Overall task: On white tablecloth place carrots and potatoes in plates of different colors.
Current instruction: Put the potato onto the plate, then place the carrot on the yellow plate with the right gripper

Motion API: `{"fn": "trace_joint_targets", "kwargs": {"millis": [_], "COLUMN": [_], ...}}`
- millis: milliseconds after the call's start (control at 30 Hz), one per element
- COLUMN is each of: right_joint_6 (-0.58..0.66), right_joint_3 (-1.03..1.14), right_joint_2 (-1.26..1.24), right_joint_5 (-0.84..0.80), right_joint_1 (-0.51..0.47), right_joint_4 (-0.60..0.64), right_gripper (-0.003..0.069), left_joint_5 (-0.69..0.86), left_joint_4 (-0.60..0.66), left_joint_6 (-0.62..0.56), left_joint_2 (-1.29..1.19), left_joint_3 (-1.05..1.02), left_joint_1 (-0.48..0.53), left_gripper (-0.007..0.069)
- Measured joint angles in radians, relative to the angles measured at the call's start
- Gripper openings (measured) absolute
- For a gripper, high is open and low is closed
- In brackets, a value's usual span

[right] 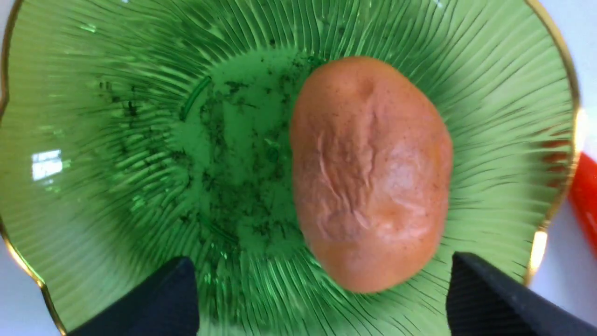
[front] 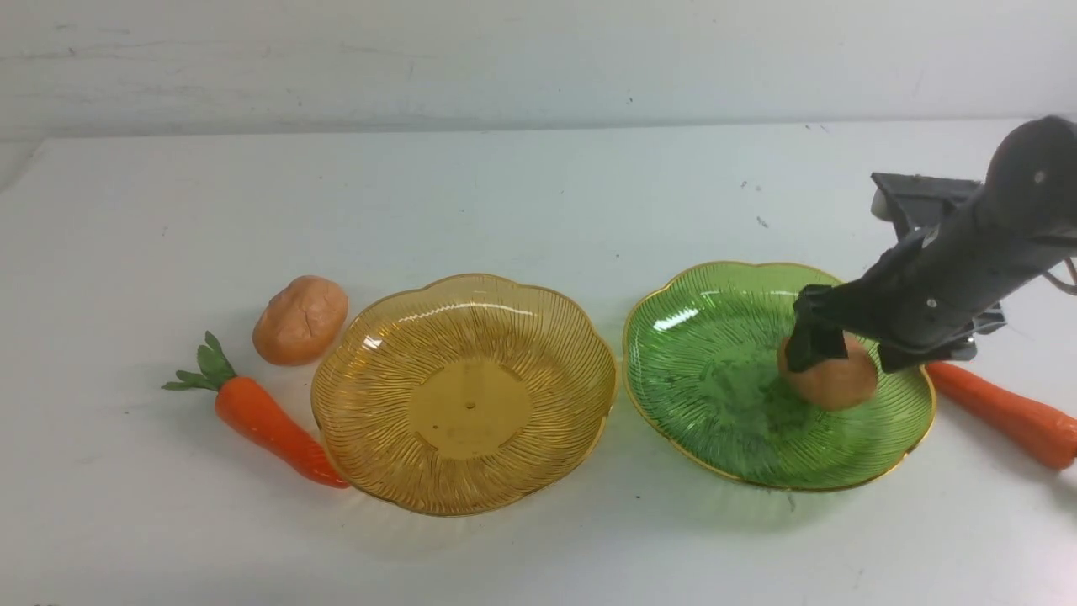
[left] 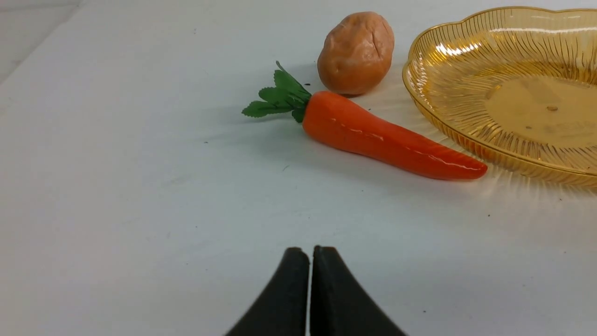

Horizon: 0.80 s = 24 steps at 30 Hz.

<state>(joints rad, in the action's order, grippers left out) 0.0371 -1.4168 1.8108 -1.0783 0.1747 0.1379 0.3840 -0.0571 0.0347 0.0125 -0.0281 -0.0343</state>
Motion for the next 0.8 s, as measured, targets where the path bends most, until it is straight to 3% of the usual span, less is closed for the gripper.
{"fn": "trace_joint_targets", "kwargs": {"millis": [67, 100, 200, 300, 367, 433, 567, 667, 800], "right_joint_6": [-0.012, -0.032, -0.05, -0.066, -0.06, -0.037, 0.029, 0.086, 0.122], "right_joint_3": [-0.074, -0.088, -0.054, 0.004, 0.033, 0.046, 0.047, 0.048, 0.048], "right_joint_2": [-0.001, -0.008, -0.05, -0.064, -0.055, -0.026, 0.031, 0.091, 0.15], "right_joint_5": [-0.107, -0.123, -0.139, -0.149, -0.143, -0.123, -0.111, -0.095, -0.069], "right_joint_1": [-0.004, -0.019, -0.122, -0.255, -0.305, -0.311, -0.286, -0.265, -0.259], "right_joint_4": [-0.121, -0.186, -0.225, -0.189, -0.138, -0.117, -0.138, -0.2, -0.227], "right_gripper": [0.0489, 0.0377, 0.0078, 0.0005, 0.0018, 0.0078, 0.0258, 0.0469, 0.061], "left_joint_5": [0.0, 0.0, 0.0, 0.0, 0.0, 0.0, 0.0, 0.0, 0.0], "left_joint_4": [0.0, 0.0, 0.0, 0.0, 0.0, 0.0, 0.0, 0.0, 0.0], "left_joint_6": [0.0, 0.0, 0.0, 0.0, 0.0, 0.0, 0.0, 0.0, 0.0], "left_joint_2": [0.0, 0.0, 0.0, 0.0, 0.0, 0.0, 0.0, 0.0, 0.0], "left_joint_3": [0.0, 0.0, 0.0, 0.0, 0.0, 0.0, 0.0, 0.0, 0.0], "left_joint_1": [0.0, 0.0, 0.0, 0.0, 0.0, 0.0, 0.0, 0.0, 0.0], "left_gripper": [-0.0003, -0.0003, -0.0003, -0.0003, -0.0003, -0.0003, -0.0003, -0.0003, -0.0003]}}
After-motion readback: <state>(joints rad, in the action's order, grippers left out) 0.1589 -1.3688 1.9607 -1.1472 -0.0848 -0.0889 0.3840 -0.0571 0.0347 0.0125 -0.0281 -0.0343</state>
